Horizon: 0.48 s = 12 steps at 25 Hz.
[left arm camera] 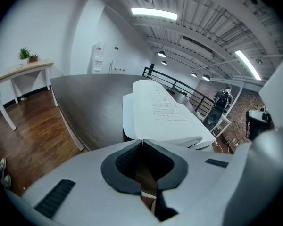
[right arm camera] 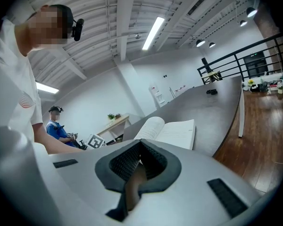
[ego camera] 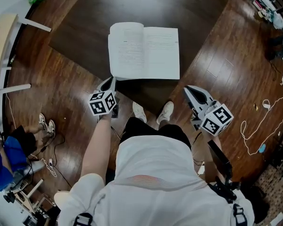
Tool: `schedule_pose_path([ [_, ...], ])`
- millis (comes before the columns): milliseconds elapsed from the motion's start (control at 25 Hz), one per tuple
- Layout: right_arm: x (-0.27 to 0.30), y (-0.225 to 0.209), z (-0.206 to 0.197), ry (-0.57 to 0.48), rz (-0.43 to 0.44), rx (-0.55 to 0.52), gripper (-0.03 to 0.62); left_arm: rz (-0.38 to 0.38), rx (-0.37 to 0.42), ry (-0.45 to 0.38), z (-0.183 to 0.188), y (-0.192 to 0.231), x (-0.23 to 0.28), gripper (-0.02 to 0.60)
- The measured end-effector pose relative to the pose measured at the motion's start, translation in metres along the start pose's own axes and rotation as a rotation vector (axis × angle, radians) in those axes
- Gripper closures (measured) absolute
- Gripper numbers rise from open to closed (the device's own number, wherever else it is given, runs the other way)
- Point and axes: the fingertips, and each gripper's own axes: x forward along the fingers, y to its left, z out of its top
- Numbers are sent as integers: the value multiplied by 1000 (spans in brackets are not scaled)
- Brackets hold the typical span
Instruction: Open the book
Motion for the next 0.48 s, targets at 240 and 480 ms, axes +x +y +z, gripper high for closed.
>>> schedule_pose_path([
  [240,13,8,1,15,14,-4,600,-21,-73,-7,-9,10,-3,566],
  [480,16,11,0,24,19,-8,600,-23,-91,-16,-13,14,-5,566],
])
